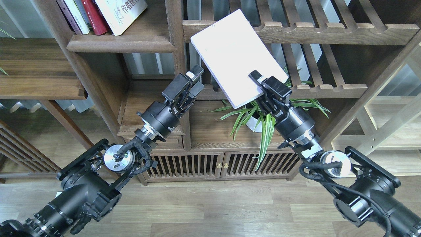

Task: Organize books on shelf
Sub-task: 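Bring the white book toward the left gripper and grasp it with both, then hold the white book with both grippers in front of the shelf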

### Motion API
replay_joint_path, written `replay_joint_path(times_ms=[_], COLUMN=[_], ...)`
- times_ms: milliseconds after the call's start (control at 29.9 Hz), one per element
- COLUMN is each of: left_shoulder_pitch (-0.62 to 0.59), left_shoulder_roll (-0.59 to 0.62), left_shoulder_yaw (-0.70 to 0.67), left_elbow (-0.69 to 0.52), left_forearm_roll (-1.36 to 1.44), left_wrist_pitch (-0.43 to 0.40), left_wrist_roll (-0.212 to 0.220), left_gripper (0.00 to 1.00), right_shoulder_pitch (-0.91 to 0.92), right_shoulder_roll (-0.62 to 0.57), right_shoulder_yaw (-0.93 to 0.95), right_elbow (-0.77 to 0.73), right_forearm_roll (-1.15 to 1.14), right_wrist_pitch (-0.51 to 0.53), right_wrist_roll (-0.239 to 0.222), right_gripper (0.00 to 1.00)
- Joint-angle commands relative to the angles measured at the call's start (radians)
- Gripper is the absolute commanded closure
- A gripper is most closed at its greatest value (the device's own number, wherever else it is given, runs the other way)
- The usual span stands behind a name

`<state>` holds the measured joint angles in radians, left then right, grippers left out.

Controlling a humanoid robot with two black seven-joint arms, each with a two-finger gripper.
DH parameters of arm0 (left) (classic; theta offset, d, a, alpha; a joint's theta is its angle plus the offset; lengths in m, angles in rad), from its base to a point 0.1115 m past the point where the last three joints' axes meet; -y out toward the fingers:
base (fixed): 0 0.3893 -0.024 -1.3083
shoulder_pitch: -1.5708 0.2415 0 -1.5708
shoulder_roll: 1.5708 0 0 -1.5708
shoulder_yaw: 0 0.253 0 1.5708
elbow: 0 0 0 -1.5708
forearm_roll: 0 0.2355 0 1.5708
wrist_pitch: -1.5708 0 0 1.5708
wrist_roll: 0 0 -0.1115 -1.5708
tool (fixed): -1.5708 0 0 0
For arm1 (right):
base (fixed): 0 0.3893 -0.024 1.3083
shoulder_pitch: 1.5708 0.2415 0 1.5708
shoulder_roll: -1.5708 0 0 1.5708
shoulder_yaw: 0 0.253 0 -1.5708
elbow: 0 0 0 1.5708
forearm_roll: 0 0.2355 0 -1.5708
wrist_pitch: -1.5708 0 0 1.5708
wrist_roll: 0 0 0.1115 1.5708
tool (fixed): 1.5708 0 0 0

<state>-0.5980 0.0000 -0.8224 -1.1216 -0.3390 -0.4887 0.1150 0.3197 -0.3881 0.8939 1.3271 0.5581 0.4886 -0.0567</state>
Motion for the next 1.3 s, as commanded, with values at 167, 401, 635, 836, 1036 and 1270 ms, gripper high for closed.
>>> replay_joint_path(times_ms=[167,401,635,836,1036,1270], left_shoulder_pitch=[-0.005,-0.008,-0.009,-0.009,-0.006,0.004], left_shoulder_roll=[0.000,0.000,0.000,0.000,0.000,0.000], left_shoulder_yaw=[0.006,0.011,0.011,0.012,0.011,0.017], left_elbow=[-0.006,-0.009,-0.007,-0.009,-0.026,-0.040], left_forearm_roll=[-0.005,-0.005,-0.006,-0.006,-0.006,-0.006], left_wrist_pitch=[0.000,0.000,0.000,0.000,0.000,0.000], left_wrist_roll=[-0.001,-0.001,-0.001,-0.001,0.003,0.011], left_gripper=[0.02,0.02,0.02,0.02,0.03,0.07], right_shoulder_pitch=[-0.004,0.018,0.019,0.021,0.021,0.021], right_shoulder_roll=[0.002,0.026,0.038,0.060,0.060,0.058], right_shoulder_yaw=[-0.010,-0.047,-0.053,-0.075,-0.095,-0.095], right_elbow=[0.000,0.000,0.000,0.000,0.000,0.000], right_forearm_roll=[-0.009,-0.020,-0.026,-0.047,-0.058,-0.060], right_wrist_pitch=[0.000,0.000,0.000,0.000,0.000,0.000], right_wrist_roll=[0.001,0.002,0.002,0.002,0.002,0.002], right_gripper=[0.98,0.98,0.98,0.98,0.98,0.98])
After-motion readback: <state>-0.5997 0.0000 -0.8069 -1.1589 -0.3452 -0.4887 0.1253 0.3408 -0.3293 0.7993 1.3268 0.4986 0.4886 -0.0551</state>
